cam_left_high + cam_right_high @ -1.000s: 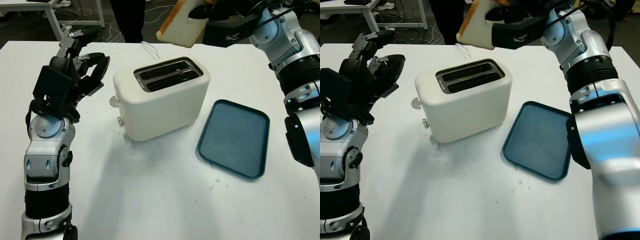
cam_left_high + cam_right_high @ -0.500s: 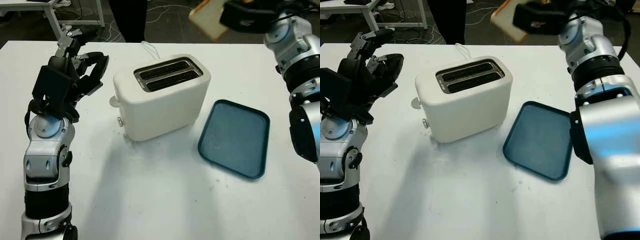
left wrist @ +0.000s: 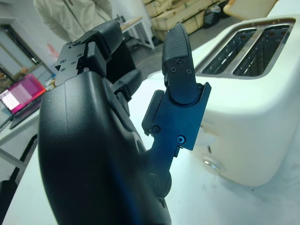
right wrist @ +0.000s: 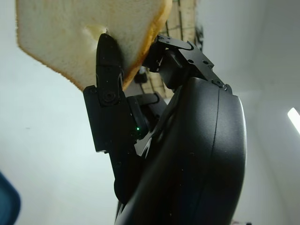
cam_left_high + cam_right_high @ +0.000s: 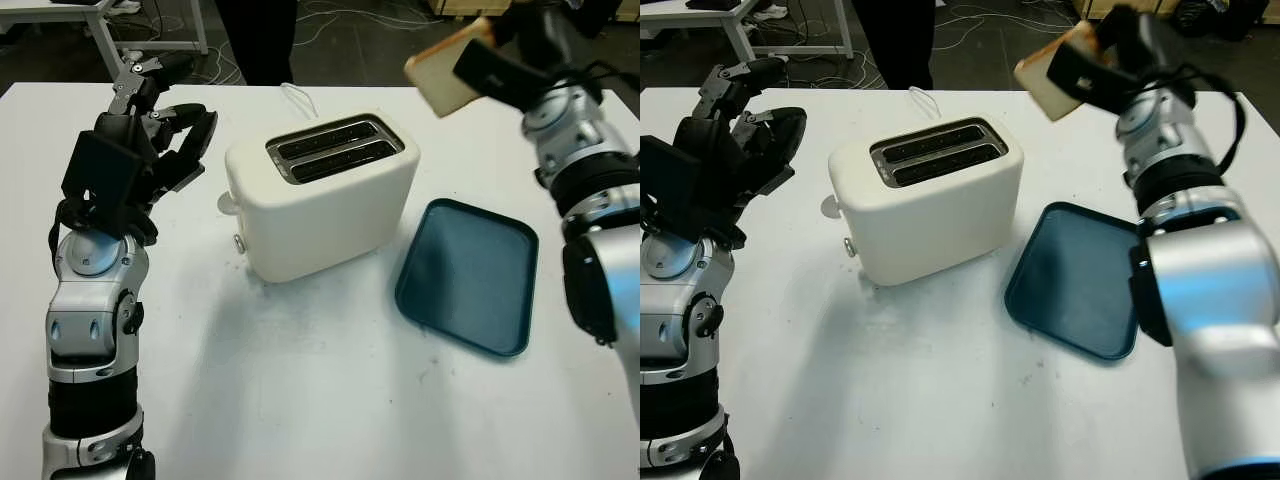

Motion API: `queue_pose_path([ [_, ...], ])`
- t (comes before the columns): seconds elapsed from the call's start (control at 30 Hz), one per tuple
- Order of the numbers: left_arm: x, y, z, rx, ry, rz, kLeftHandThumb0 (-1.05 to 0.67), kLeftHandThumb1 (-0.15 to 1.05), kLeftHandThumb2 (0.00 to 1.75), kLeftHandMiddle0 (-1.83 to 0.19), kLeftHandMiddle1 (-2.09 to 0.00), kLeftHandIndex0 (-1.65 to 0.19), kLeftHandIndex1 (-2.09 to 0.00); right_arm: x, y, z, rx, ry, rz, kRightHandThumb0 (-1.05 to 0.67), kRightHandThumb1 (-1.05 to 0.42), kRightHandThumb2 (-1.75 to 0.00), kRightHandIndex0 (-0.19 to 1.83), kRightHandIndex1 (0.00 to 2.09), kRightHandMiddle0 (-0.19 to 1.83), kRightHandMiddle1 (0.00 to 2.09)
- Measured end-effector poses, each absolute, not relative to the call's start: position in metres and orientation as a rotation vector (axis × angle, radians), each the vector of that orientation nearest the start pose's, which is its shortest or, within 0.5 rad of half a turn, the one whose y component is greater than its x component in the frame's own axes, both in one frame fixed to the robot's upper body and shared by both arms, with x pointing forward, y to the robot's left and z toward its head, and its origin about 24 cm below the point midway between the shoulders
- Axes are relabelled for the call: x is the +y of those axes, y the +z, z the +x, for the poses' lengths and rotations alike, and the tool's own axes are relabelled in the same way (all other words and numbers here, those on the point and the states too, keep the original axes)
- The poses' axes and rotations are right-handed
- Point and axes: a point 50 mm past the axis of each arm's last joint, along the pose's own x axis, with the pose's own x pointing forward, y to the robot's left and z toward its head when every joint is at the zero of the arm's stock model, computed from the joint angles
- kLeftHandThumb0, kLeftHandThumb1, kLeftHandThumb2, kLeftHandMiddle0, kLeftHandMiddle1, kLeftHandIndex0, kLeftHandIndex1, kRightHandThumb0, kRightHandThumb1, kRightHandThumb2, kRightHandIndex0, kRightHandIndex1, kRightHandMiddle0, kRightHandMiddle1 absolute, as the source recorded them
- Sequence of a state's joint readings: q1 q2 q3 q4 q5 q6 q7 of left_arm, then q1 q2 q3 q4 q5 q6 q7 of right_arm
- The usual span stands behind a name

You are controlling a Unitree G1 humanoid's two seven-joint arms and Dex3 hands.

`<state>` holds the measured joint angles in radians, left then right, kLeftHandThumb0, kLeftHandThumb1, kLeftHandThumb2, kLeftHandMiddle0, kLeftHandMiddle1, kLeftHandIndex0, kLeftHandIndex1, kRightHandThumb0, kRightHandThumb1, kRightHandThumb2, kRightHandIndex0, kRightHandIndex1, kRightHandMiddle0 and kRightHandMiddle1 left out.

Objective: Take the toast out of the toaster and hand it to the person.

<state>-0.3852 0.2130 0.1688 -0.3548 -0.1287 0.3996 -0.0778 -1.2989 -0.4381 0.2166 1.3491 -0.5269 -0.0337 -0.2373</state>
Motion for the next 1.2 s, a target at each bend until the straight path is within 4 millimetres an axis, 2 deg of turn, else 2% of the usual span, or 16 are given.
queue_pose_path([
  [0.1,0.1833,0.1971,0.2900,-0.350,-0.044,0.080,-0.44,0.77,0.56,0.00,-1.04,-0.01,-0.88,-0.2100,0.2174,0.4265,-0.062,-0.258,-1.060,-0.28,-0.92,-0.31,0.72,1.75,0.41,1.73],
  [0.17,0.1833,0.1971,0.2900,-0.349,-0.043,0.081,-0.43,0.78,0.57,0.00,-1.04,-0.01,-0.88,-0.2095,0.2169,0.4267,-0.058,-0.250,-1.061,-0.27,-0.92,-0.30,0.69,1.75,0.48,1.59],
  [0.2,0.1834,0.1971,0.2900,-0.349,-0.043,0.081,-0.43,0.78,0.57,0.00,-1.04,-0.01,-0.88,-0.2095,0.2168,0.4267,-0.057,-0.250,-1.060,-0.28,-0.92,-0.30,0.73,1.75,0.49,1.65],
  [0.3,0.1835,0.1968,0.2899,-0.348,-0.043,0.080,-0.42,0.77,0.58,0.00,-1.03,-0.01,-0.87,-0.2100,0.2166,0.4266,-0.052,-0.253,-1.057,-0.31,-0.92,-0.29,0.75,1.75,0.50,1.56],
  [0.47,0.1825,0.1963,0.2900,-0.348,-0.044,0.073,-0.43,0.76,0.58,0.00,-1.03,-0.01,-0.88,-0.2090,0.2156,0.4268,-0.048,-0.248,-1.086,-0.33,-0.92,-0.30,0.78,1.75,0.55,1.62],
  [0.57,0.1824,0.1962,0.2900,-0.348,-0.044,0.072,-0.43,0.76,0.59,0.00,-1.04,-0.01,-0.88,-0.2090,0.2156,0.4268,-0.048,-0.248,-1.085,-0.30,-0.92,-0.31,0.77,1.75,0.51,1.72],
  [0.93,0.1825,0.1963,0.2900,-0.348,-0.043,0.074,-0.43,0.74,0.62,0.00,-1.04,-0.02,-0.88,-0.2085,0.2151,0.4269,-0.043,-0.237,-1.090,-0.28,-0.92,-0.31,0.80,1.75,0.55,1.75],
  [1.0,0.1825,0.1963,0.2900,-0.348,-0.043,0.074,-0.43,0.73,0.62,0.00,-1.05,-0.02,-0.89,-0.2085,0.2151,0.4269,-0.043,-0.237,-1.094,-0.29,-0.92,-0.31,0.75,1.75,0.51,1.69],
  [1.07,0.1825,0.1963,0.2900,-0.348,-0.043,0.074,-0.44,0.73,0.63,0.00,-1.07,-0.03,-0.89,-0.2084,0.2151,0.4269,-0.044,-0.235,-1.107,-0.29,-0.92,-0.30,0.76,1.75,0.58,1.62],
  [1.2,0.1827,0.1962,0.2901,-0.347,-0.041,0.079,-0.43,0.73,0.64,0.00,-1.07,-0.02,-0.90,-0.2085,0.2151,0.4269,-0.046,-0.235,-1.121,-0.29,-0.92,-0.30,0.79,1.75,0.52,1.74],
])
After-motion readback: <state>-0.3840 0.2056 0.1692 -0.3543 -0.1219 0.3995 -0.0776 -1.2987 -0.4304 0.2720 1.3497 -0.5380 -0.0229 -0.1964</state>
